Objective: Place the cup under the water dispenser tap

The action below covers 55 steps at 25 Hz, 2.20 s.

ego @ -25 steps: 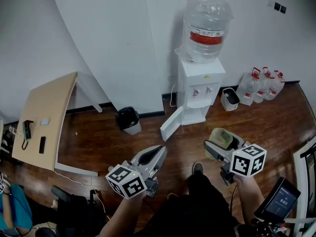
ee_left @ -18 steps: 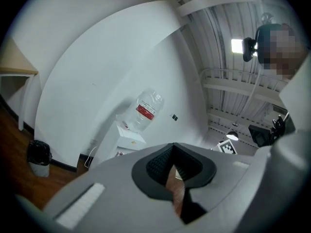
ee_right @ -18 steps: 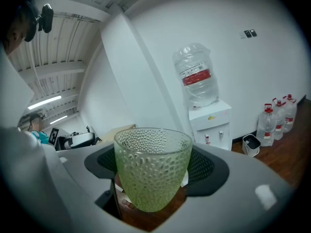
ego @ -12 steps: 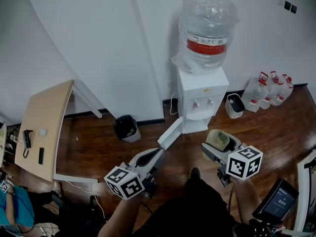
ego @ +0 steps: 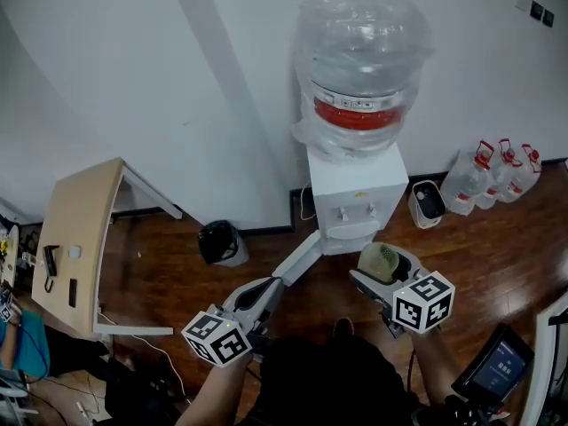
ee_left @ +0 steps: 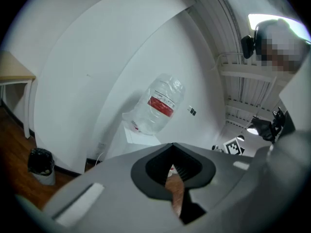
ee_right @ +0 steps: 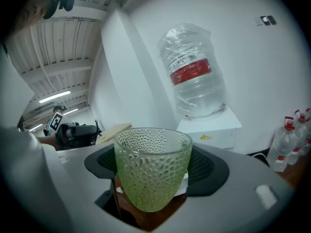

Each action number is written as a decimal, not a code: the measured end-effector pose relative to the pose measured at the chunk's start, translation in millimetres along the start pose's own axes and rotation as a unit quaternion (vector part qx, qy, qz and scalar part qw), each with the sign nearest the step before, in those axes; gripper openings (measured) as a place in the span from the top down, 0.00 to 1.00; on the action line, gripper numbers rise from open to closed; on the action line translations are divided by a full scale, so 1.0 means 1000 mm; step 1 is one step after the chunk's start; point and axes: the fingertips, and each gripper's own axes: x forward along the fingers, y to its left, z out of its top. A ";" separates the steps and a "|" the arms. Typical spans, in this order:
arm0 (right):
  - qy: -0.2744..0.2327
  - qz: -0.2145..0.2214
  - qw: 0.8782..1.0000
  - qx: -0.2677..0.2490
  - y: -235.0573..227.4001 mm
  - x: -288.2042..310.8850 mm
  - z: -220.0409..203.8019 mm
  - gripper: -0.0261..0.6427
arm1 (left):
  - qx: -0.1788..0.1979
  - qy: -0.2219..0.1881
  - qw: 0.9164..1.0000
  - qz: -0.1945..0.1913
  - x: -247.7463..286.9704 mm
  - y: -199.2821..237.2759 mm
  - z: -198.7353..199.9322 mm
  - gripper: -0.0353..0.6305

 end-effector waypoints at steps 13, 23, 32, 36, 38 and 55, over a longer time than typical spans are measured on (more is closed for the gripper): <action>0.021 -0.008 0.999 -0.034 -0.078 0.080 -0.042 0.38 | -0.002 0.051 0.999 0.010 0.079 0.048 -0.015 0.69; 0.048 -0.051 0.996 -0.049 -0.160 0.166 -0.144 0.38 | -0.002 0.096 0.995 0.024 0.104 0.106 -0.054 0.69; 0.021 -0.115 0.992 -0.052 -0.231 0.241 -0.227 0.39 | 0.005 0.147 0.989 0.033 0.111 0.174 -0.120 0.69; 0.023 -0.127 0.989 -0.072 -0.257 0.265 -0.255 0.39 | 0.007 0.177 0.983 0.040 0.114 0.196 -0.142 0.69; 0.020 -0.138 0.987 -0.079 -0.269 0.276 -0.263 0.39 | 0.010 0.184 0.982 0.038 0.118 0.202 -0.148 0.69; -0.032 -0.203 0.975 -0.086 -0.311 0.315 -0.294 0.39 | -0.026 0.211 0.977 0.026 0.108 0.220 -0.195 0.69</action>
